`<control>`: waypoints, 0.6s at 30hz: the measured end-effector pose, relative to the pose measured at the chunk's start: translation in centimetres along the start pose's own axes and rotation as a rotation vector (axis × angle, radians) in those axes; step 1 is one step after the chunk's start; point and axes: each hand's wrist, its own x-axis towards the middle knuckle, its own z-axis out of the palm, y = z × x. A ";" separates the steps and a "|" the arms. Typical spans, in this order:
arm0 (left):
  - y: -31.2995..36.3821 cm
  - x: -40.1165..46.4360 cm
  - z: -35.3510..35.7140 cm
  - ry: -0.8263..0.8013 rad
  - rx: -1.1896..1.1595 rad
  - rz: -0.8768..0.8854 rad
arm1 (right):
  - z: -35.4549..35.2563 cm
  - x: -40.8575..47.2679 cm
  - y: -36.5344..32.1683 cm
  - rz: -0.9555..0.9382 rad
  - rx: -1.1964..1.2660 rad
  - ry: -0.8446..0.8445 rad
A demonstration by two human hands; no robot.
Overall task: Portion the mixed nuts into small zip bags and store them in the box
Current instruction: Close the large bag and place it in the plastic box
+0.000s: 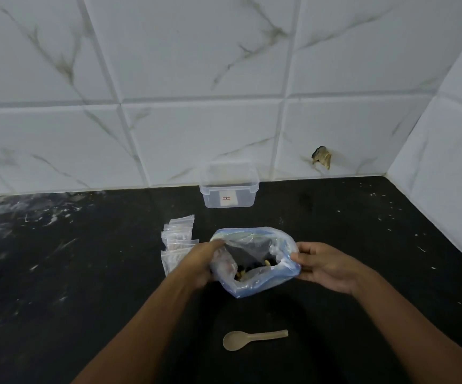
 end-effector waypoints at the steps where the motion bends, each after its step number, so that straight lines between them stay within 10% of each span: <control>1: 0.3 -0.3 -0.5 -0.101 -0.072 -0.037 | -0.1 -0.1 -0.2 -0.031 -0.021 0.033; 6: 0.2 -1.6 -1.4 -0.514 0.029 0.056 | 0.1 0.3 -0.6 -0.070 0.038 0.255; 10: 0.4 -1.5 -0.5 -0.121 0.543 0.288 | 0.2 0.3 -0.8 -0.004 -0.152 0.313; 13: 0.0 -0.3 -0.7 0.213 0.612 0.342 | 0.7 1.0 -0.3 -0.098 -0.772 0.682; 18: -0.8 0.2 0.0 0.124 0.523 0.264 | 1.4 1.5 0.1 -0.283 -0.883 0.902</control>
